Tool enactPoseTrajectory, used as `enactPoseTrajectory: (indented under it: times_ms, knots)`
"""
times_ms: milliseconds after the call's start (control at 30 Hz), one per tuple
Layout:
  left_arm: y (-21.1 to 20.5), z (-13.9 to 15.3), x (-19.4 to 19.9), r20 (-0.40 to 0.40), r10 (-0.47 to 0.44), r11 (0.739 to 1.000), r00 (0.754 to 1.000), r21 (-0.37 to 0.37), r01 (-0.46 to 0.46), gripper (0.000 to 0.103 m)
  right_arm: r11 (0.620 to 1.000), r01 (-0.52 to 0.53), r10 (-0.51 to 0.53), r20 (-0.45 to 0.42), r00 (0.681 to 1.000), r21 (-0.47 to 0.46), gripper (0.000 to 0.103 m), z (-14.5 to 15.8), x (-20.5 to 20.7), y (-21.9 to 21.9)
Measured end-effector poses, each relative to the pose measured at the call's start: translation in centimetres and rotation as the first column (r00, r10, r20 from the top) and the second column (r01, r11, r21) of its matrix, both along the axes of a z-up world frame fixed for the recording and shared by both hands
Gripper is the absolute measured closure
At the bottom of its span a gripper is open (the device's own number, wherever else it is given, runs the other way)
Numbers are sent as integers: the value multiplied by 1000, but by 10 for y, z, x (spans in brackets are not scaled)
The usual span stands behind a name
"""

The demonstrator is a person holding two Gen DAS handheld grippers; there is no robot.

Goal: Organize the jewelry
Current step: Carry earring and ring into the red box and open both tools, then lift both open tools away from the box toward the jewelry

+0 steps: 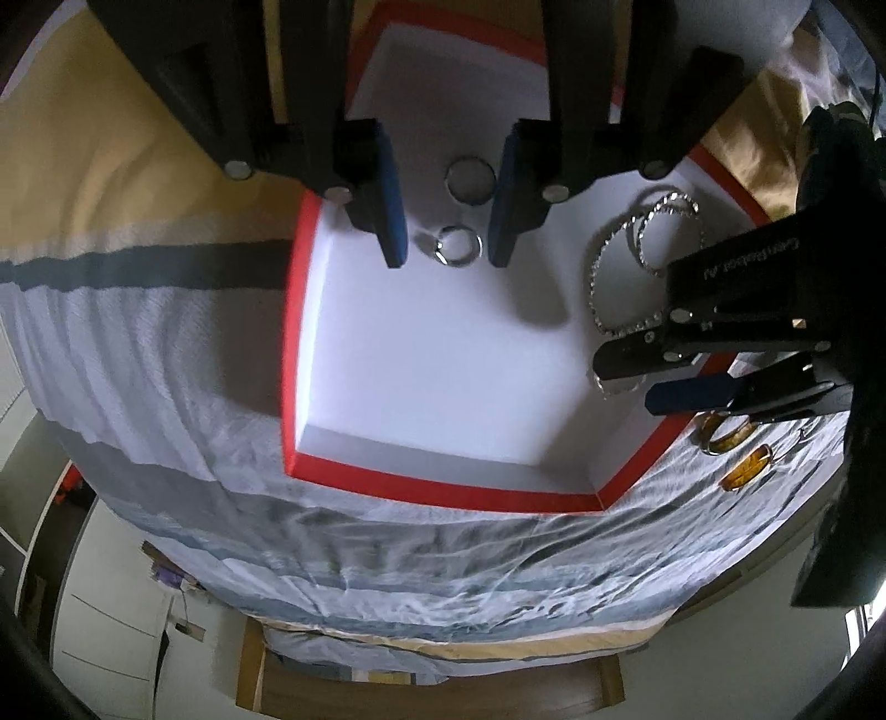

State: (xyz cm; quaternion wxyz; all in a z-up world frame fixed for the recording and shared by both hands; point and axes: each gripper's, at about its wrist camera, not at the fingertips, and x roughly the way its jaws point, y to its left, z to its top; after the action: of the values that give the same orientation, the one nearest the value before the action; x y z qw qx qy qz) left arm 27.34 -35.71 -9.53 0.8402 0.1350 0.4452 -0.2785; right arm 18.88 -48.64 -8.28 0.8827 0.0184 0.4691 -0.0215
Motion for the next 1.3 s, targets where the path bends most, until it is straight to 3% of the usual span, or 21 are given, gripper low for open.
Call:
enactPoseTrajectory:
  times_ms: [467,833,933,1300]
  knots:
    - [62,61,-63,68,103,994,992,-34,-101,57,997,64,-68,85,994,52,74,60,-72,12]
    - [127,94,-138,96,162,987,982,-28,-160,37,998,29,-37,153,988,54,74,106,-144,72]
    - [145,101,-156,116,174,985,978,-37,-170,32,998,22,-30,168,985,51,74,114,-161,87]
    - [219,122,-209,186,275,961,943,-70,-266,29,997,6,-20,188,982,72,73,118,-203,142]
